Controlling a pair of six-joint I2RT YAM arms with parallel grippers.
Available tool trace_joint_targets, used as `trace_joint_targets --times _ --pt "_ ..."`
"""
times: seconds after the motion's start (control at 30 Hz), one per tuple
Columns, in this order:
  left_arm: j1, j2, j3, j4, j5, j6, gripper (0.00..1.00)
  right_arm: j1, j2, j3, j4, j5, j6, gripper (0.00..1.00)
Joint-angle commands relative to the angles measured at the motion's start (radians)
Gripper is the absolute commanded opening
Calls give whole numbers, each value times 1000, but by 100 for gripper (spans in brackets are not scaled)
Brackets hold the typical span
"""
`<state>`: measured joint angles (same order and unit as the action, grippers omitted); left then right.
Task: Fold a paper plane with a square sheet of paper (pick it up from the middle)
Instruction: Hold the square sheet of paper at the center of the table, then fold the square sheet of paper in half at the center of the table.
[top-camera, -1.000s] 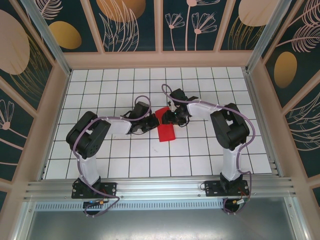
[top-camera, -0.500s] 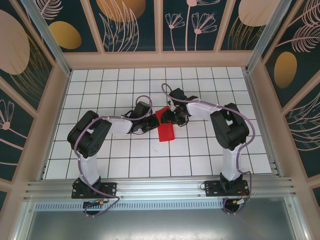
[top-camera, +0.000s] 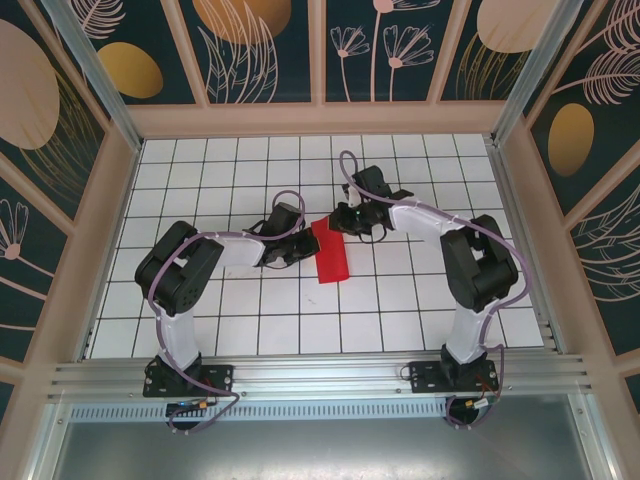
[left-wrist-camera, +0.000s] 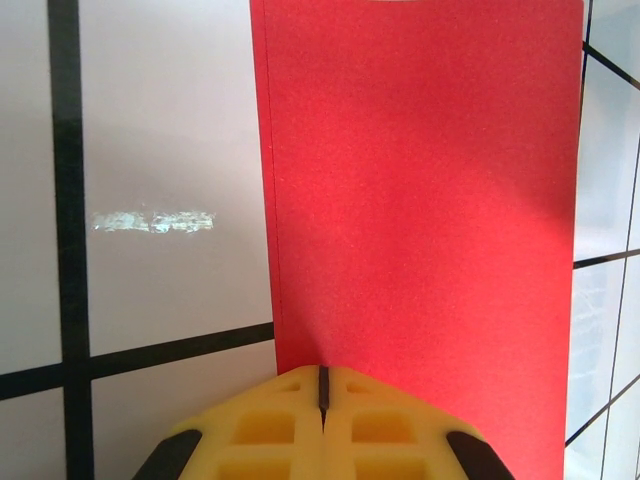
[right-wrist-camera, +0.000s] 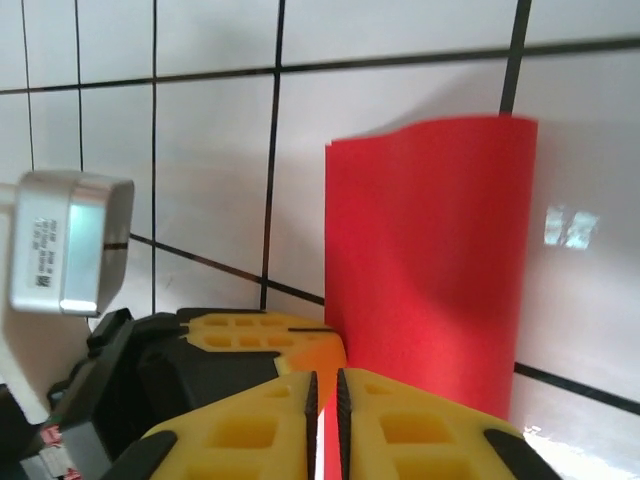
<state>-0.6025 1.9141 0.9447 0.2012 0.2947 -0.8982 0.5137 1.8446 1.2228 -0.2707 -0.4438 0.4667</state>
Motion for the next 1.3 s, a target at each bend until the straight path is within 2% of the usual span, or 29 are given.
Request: trace_joint_targets --times 0.0,0.47,0.87,1.07,1.27 --pt "-4 51 -8 -105 -46 24 0 -4 37 -35 51 -67 16 15" --pt "-5 71 -8 -105 -42 28 0 -38 84 -171 117 -52 2 17" --pt "-5 78 -10 -105 -40 36 0 -53 118 -199 135 -64 6 20" --pt "-5 78 -9 -106 -41 38 0 -59 34 -197 150 -98 18 20" --pt "-4 78 -9 -105 -40 39 0 -59 -22 -222 190 -196 29 20"
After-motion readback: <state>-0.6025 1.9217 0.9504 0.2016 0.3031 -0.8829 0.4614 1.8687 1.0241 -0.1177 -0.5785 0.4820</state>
